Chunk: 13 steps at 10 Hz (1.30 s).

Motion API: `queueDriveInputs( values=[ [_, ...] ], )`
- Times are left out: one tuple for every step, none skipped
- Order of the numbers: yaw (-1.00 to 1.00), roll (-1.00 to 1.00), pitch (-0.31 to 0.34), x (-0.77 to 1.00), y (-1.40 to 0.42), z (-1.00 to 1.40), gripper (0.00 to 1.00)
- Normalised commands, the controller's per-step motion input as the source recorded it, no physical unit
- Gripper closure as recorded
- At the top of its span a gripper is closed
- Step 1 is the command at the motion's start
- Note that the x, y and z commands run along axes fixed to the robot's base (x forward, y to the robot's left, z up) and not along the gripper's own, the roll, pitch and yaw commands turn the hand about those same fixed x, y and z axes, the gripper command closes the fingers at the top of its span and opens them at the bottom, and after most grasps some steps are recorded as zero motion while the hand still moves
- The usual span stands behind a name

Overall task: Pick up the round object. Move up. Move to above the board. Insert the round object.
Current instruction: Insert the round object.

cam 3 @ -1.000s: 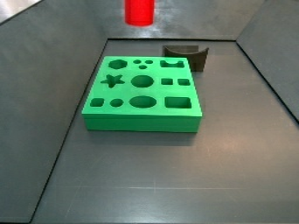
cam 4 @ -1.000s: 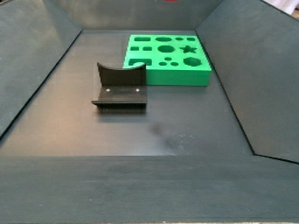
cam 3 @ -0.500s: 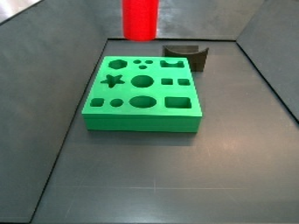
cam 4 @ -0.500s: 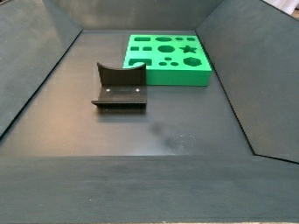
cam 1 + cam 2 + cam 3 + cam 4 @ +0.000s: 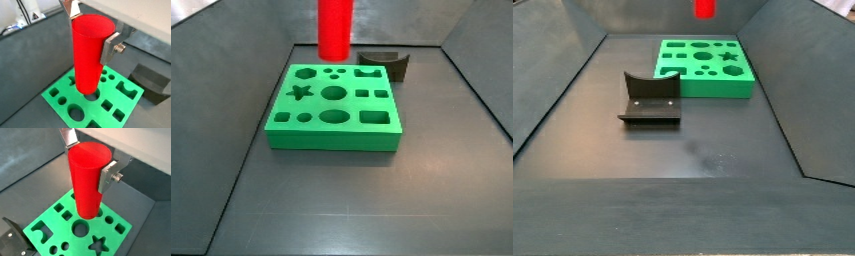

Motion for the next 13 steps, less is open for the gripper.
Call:
queueDriveInputs(
  values=[
    [-0.09, 0.0, -0.034, 0.1, 0.18, -0.61, 1.0],
    [-0.07, 0.0, -0.021, 0.08, 0.26, -0.6, 1.0],
    [-0.05, 0.01, 0.0, 0.05, 0.28, -0.55, 1.0],
    [-0.02, 0.0, -0.01, 0.03, 0.24, -0.53, 1.0],
    [-0.02, 0.0, -0.014, 0.01, 0.22, -0.51, 1.0],
    [-0.05, 0.0, -0.033, 0.0, 0.19, -0.42, 1.0],
    [-0.04, 0.0, -0.011, 0.0, 0.14, -0.37, 1.0],
    [-0.03, 0.0, 0.0, 0.0, 0.13, -0.35, 1.0],
    [-0.01, -0.01, -0.004, 0.0, 0.09, -0.34, 1.0],
    [0.0, -0.03, -0.01, -0.05, 0.07, -0.34, 1.0],
    [0.0, -0.12, -0.043, -0.2, 0.07, -0.27, 1.0],
    [0.0, -0.12, -0.027, -0.09, 0.04, -0.32, 1.0],
    [0.0, -0.06, -0.003, 0.0, 0.0, -0.32, 1.0]
  ],
)
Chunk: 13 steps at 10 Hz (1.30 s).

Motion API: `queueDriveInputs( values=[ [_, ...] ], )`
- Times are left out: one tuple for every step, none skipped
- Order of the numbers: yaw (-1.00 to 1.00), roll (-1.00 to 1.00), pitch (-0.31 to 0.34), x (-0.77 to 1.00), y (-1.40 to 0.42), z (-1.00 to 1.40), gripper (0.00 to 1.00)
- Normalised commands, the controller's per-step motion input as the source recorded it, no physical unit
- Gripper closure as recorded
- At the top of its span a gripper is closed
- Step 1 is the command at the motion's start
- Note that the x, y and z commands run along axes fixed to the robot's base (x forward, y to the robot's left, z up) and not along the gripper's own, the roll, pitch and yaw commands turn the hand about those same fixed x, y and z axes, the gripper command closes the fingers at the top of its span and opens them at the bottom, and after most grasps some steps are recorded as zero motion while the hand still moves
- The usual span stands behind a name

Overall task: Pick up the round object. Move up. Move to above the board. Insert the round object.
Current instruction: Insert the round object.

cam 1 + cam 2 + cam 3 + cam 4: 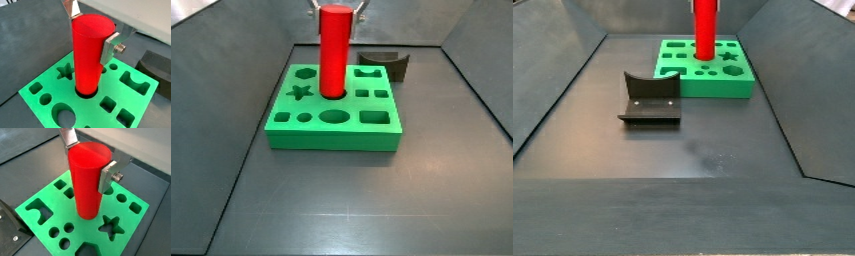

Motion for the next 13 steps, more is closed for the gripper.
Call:
queueDriveInputs(
  values=[
    [0.0, -0.01, -0.01, 0.0, 0.0, -0.36, 1.0],
    [0.0, 0.0, 0.0, 0.1, -0.06, -0.37, 1.0],
    [0.0, 0.0, 0.0, 0.12, -0.1, -0.37, 1.0],
    [0.0, 0.0, 0.0, 0.14, -0.15, -0.32, 1.0],
    [0.0, 0.0, 0.0, 0.1, -0.19, -0.25, 1.0],
    [0.0, 0.0, 0.0, 0.13, -0.09, -0.38, 1.0],
    [0.0, 0.02, -0.01, 0.09, -0.02, -0.45, 1.0],
    [0.0, 0.01, -0.031, 0.02, -0.05, -0.41, 1.0],
    [0.0, 0.02, -0.031, 0.03, -0.12, -0.35, 1.0],
    [0.0, 0.02, -0.047, 0.0, -0.11, -0.38, 1.0],
    [0.0, 0.01, -0.031, 0.01, -0.11, -0.43, 1.0],
    [0.0, -0.11, -0.071, 0.0, 0.0, -0.39, 1.0],
    [0.0, -0.17, -0.121, 0.0, 0.0, -0.4, 1.0]
  ],
)
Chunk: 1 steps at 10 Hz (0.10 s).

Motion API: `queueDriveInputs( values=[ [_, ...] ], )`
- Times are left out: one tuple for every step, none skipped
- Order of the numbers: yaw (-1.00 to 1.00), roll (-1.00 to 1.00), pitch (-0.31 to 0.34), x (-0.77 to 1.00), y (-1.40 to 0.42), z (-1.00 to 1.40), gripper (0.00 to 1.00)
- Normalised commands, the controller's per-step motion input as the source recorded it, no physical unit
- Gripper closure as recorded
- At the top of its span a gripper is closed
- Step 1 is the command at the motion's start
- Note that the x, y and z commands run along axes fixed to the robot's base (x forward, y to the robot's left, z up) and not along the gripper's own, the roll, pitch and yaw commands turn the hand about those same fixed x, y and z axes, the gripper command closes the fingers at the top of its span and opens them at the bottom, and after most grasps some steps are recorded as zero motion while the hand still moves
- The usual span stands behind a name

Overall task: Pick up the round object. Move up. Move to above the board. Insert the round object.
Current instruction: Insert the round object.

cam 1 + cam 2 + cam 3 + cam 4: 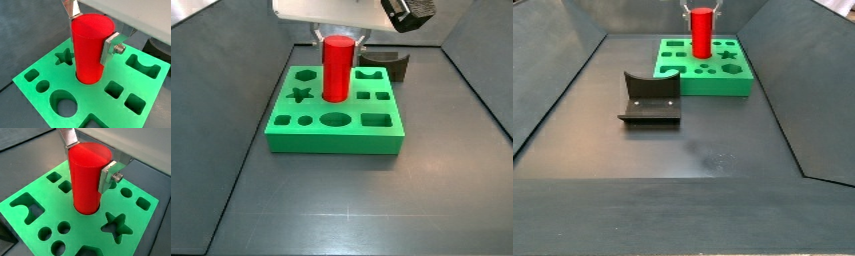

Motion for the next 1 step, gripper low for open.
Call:
queueDriveInputs(
  values=[
    [0.0, -0.05, -0.05, 0.0, 0.0, -0.16, 1.0]
  ],
)
